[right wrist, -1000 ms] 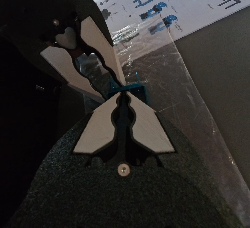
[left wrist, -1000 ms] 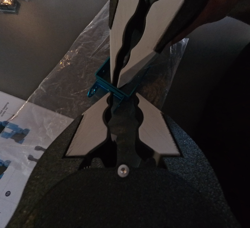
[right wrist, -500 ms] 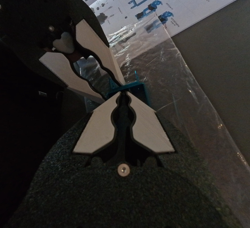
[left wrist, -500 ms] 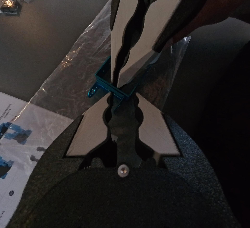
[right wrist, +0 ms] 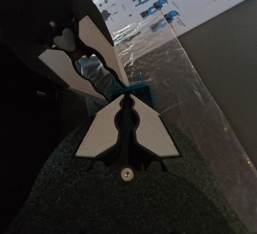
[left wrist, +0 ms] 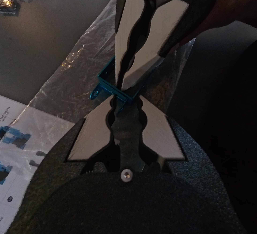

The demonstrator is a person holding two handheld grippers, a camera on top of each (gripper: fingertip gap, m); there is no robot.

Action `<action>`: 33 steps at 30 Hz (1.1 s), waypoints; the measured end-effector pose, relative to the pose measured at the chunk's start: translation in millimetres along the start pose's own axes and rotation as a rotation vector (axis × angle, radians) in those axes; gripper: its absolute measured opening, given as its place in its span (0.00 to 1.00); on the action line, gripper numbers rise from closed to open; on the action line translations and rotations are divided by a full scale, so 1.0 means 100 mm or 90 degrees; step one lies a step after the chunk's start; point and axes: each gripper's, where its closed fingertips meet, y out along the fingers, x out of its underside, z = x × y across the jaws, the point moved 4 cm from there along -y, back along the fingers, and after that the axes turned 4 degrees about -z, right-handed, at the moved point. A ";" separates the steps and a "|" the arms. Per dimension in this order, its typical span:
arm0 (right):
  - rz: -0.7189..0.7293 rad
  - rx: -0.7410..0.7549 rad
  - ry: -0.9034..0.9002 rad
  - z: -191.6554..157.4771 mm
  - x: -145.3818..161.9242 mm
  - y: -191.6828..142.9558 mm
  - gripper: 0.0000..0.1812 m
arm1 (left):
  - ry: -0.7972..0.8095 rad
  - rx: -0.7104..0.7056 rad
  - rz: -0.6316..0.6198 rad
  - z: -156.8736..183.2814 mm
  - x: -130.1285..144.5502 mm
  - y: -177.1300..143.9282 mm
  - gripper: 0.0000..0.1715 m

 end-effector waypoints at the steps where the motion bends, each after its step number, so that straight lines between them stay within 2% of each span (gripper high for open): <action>1: 0.000 -0.003 0.000 -0.01 0.00 0.00 0.01 | -0.002 0.001 0.001 0.00 0.00 0.00 0.17; 11: 0.009 0.034 -0.025 0.08 0.02 -0.23 0.03 | 0.002 -0.008 -0.001 -0.01 0.01 -0.03 0.16; 13: 0.010 0.013 -0.025 0.07 0.00 -0.25 0.06 | 0.003 -0.011 -0.001 -0.02 0.02 -0.04 0.15; 26: -0.118 0.023 -0.132 0.03 0.05 0.05 0.05 | 0.001 -0.020 0.009 -0.01 0.08 -0.09 0.14; 33: -0.135 0.030 -0.151 0.03 0.05 0.07 0.03 | -0.002 -0.021 0.019 -0.01 0.09 -0.09 0.14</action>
